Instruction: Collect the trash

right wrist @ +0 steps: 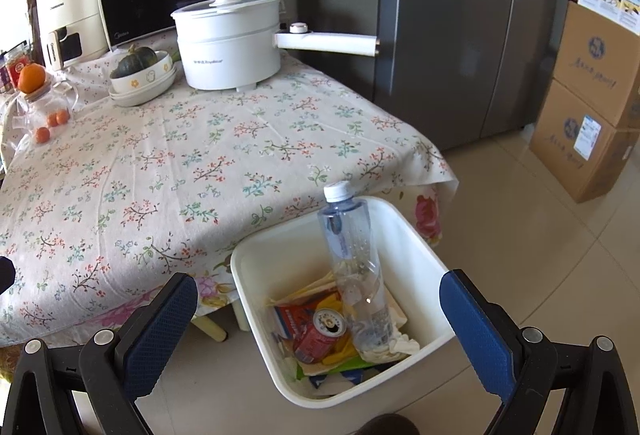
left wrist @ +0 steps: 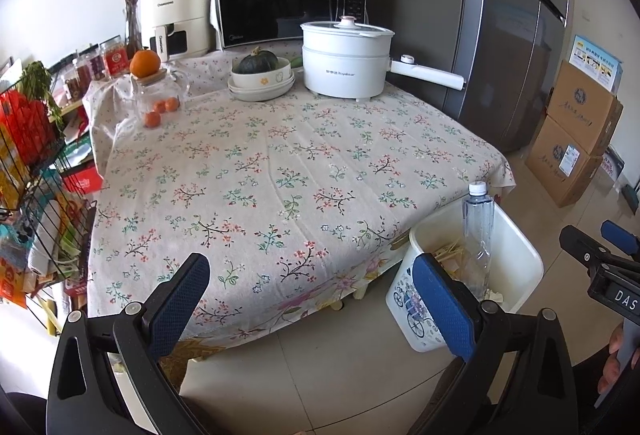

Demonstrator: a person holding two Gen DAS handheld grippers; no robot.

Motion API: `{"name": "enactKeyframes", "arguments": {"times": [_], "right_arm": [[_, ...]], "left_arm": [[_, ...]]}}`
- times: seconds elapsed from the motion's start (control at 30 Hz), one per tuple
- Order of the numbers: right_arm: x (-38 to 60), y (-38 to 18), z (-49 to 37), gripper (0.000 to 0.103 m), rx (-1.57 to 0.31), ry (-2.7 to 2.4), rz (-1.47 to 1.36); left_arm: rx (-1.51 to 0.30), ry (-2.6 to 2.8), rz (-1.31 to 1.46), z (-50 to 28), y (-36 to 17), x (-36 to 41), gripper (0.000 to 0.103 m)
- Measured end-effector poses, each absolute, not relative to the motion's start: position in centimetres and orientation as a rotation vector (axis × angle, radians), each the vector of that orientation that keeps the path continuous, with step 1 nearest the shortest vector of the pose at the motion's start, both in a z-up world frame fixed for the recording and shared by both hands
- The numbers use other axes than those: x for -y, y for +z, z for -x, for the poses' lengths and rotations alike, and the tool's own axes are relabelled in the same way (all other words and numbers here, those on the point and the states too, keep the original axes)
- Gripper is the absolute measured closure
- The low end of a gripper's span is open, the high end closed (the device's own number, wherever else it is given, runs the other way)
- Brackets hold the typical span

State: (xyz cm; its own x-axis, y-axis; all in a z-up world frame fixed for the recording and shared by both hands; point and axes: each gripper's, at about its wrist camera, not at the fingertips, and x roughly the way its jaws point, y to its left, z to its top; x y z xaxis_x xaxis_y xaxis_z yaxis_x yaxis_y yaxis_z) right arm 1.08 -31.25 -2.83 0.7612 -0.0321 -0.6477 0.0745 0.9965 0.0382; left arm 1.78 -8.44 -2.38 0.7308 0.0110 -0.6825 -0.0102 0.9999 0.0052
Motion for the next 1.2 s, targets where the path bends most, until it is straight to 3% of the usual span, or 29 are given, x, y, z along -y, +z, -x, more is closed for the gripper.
{"name": "enactKeyframes", "arguments": {"times": [1.2], "right_arm": [[29.5,-1.1,-0.3,0.001,-0.573,-0.039,-0.010]], "left_arm": [[-0.665,0.042,0.009,-0.2,-0.8,8.0,0.001]]}}
